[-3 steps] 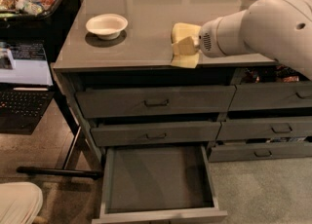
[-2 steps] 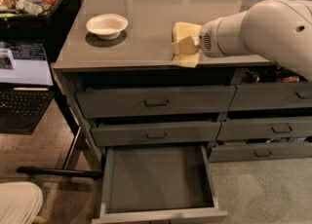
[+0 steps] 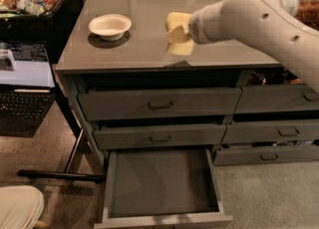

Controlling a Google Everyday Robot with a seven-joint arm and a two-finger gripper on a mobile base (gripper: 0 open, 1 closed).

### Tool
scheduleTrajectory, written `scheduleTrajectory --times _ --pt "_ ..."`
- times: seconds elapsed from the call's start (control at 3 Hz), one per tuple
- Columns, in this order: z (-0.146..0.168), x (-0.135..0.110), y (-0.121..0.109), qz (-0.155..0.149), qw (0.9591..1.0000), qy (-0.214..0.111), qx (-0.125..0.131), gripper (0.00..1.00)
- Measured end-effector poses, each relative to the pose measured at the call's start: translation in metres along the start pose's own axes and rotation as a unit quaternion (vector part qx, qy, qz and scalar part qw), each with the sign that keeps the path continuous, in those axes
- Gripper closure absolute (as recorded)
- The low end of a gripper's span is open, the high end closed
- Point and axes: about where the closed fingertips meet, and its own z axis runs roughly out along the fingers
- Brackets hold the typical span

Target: Pick sponge from bottom drawer and place on counter

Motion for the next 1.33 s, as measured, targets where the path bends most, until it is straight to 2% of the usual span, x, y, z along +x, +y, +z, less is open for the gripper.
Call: scheduleTrajectory --times 0.33,1.0,1.33 --pt "0.027 -0.009 -0.006 -0.018 0.9996 0.023 -0.002 0.57" --pt "0.052 -0.006 -0.013 -0.059 0.9934 0.098 -0.011 0.11" --pt "0.051 -0.005 -0.013 -0.059 0.9929 0.103 -0.012 0.0"
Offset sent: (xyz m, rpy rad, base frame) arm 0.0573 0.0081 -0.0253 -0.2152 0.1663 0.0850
